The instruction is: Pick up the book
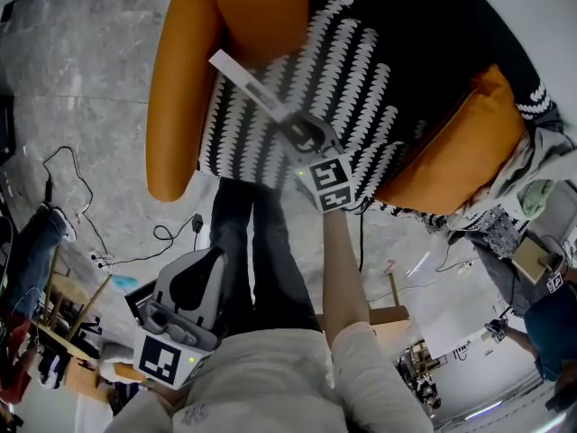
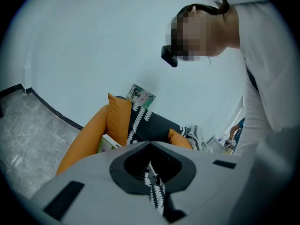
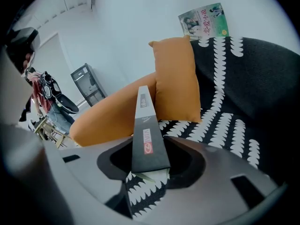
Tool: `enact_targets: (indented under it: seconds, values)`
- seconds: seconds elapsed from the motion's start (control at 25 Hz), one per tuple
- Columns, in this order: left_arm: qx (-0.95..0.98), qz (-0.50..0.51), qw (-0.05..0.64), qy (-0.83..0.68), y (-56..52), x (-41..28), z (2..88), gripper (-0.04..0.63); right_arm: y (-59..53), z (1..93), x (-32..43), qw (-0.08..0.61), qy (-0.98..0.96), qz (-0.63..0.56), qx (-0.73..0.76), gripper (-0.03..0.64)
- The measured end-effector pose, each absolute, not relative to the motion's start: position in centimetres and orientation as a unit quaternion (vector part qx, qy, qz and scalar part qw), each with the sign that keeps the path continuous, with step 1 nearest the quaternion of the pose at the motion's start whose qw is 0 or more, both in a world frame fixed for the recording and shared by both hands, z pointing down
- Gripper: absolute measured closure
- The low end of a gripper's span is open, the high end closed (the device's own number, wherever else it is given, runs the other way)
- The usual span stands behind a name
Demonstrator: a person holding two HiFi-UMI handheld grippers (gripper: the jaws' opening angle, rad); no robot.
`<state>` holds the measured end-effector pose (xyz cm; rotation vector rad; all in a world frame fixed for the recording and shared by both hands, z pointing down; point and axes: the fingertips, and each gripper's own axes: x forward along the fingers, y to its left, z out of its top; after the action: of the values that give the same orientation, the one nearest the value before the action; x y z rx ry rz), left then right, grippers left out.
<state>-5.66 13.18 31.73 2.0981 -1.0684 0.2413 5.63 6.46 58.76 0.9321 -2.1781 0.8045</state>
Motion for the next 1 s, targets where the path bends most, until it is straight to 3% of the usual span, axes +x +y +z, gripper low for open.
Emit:
enact_targets:
  seconds: [0.6, 1.0]
  values:
    - [0.825, 0.081, 0.367, -0.423, 13.4, -5.4, 30.9, 0.586, 7.0, 57.0, 5.7, 0.277, -0.817, 0.352, 0.364, 0.466]
    - [0.832, 0.07, 0.348, -0.427, 13.2, -6.1, 29.2, 0.586, 7.2, 54.0, 5.9, 0.193, -0.798, 0.407, 0.401, 0.468]
